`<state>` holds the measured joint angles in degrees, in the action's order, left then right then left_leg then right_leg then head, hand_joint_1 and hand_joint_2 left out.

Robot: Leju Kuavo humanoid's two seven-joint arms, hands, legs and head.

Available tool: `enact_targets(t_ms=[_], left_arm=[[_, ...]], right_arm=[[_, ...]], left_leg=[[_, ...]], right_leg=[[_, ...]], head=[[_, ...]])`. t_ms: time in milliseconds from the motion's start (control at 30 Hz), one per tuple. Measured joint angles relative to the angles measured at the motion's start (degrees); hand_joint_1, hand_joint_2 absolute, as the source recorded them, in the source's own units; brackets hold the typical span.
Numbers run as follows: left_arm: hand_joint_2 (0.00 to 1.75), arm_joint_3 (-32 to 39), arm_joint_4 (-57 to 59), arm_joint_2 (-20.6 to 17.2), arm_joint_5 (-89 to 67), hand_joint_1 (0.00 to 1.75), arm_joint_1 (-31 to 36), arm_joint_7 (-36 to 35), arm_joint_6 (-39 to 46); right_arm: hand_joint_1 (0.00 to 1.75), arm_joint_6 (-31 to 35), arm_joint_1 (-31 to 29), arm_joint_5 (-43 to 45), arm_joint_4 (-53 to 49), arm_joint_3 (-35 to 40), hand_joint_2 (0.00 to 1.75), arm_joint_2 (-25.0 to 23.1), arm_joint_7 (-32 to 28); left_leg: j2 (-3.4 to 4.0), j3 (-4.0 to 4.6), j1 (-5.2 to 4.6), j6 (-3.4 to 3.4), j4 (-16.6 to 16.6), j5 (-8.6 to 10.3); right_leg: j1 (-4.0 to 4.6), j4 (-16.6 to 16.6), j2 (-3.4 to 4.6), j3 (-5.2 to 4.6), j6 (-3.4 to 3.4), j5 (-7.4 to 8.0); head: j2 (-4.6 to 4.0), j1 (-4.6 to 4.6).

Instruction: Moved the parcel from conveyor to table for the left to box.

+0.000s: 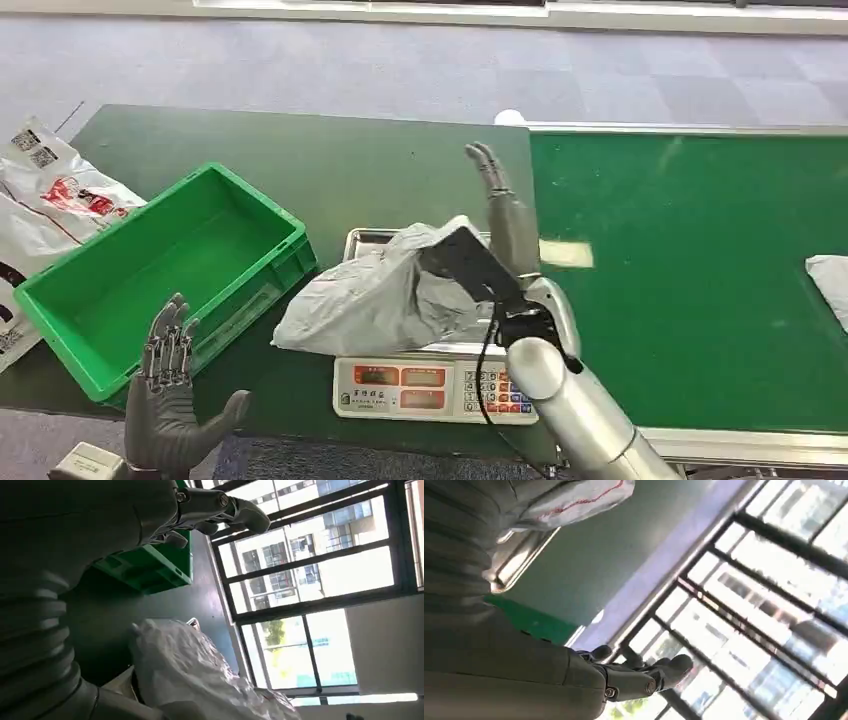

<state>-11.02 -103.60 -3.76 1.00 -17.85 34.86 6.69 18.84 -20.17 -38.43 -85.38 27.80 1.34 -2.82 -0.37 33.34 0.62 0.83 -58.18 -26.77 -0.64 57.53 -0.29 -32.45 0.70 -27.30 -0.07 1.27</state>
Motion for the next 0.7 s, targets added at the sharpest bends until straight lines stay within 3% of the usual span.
enact_targets(t_ms=[167,467,700], left_arm=[[1.75,0.0,-1.33,0.48,-0.83,0.0,-1.27,-0.09,-0.72],[1.75,0.0,-2.4,1.0,-7.41,0.0,-1.36,-1.75,-0.7],[1.75,-3.4,-2.67,0.88,-21.06,0.0,1.89,-12.49,2.78]], right_arm=[[0.0,0.94,8.83,-0.13,-7.82,-9.7,1.75,2.88,-2.64],[0.0,4.54,20.63,2.21,-12.67,-17.17,1.75,6.69,-6.75],[0.0,7.12,29.21,11.19,-12.34,-17.52,1.75,8.91,-10.53]], left_leg=[[0.07,0.07,-0.08,-0.07,0.0,-0.06],[0.06,0.0,-0.07,-0.02,0.01,-0.08],[0.04,0.01,-0.07,-0.03,0.02,-0.09]], right_leg=[[0.0,0.0,0.04,-0.06,0.02,-0.01],[0.04,-0.01,0.02,-0.03,0.0,-0.03],[0.01,-0.01,0.0,0.02,0.04,-0.1]], head=[[0.0,0.0],[0.0,0.0],[0.0,0.0]])
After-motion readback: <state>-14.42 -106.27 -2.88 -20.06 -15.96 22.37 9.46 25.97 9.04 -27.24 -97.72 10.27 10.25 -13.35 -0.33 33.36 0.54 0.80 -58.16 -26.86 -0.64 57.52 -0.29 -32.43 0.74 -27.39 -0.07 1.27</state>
